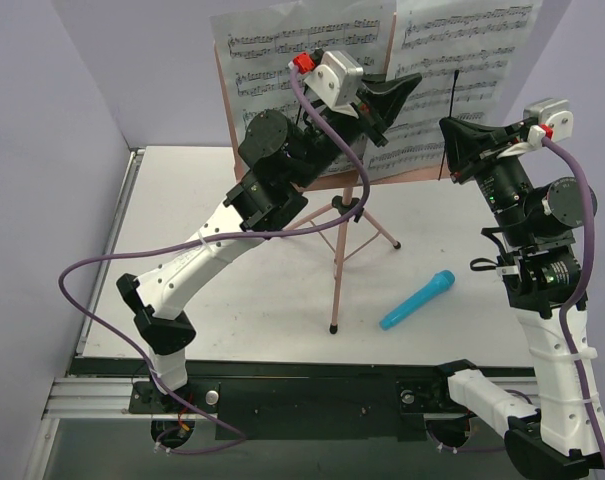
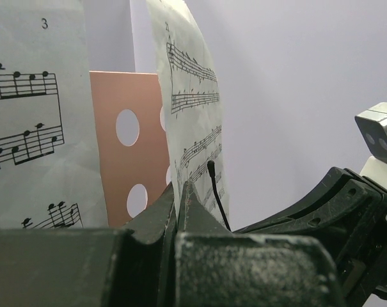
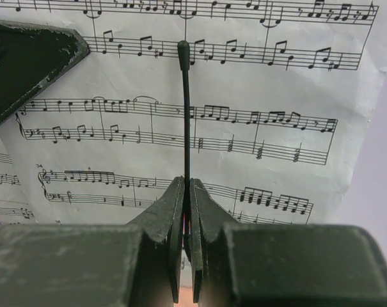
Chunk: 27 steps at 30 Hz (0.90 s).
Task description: Set up the instrument practice props
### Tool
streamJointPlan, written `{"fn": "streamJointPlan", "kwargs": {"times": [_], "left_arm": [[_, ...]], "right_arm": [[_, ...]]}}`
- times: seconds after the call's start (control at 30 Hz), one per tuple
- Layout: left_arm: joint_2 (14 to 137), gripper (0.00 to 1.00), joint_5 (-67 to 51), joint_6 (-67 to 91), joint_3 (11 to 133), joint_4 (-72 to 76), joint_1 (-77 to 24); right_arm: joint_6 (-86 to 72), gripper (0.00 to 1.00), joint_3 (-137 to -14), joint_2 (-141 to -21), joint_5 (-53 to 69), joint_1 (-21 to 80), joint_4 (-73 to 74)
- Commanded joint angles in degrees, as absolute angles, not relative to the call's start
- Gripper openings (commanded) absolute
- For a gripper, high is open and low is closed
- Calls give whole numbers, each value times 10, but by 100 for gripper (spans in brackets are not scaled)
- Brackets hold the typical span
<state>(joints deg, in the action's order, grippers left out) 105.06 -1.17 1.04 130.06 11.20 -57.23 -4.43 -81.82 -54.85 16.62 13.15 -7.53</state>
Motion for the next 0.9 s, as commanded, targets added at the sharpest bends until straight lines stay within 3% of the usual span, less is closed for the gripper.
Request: {"fn": "streamJointPlan", "kwargs": {"times": [0.0, 0.5, 0.57, 0.6, 0.67, 0.87], "left_arm": [[1059, 0, -15, 12, 1335, 113, -573], [1067, 1, -16, 13, 1339, 105, -570], [1066, 4, -15, 14, 1339, 105, -568], [1066, 5, -14, 14, 1339, 105, -567], [1069, 6, -12, 14, 1341, 106, -564], [1072, 9, -15, 11, 1356, 98, -555]], "right_arm": [[-43, 0, -816, -533, 194, 133, -118], [-40, 1, -814, -531, 195, 132, -118], [-40, 3, -815, -530, 196, 132, -120], [-40, 14, -814, -531, 198, 132, -120], [-39, 20, -813, -531, 199, 133, -123], [-40, 26, -809, -529, 204, 132, -129]]}}
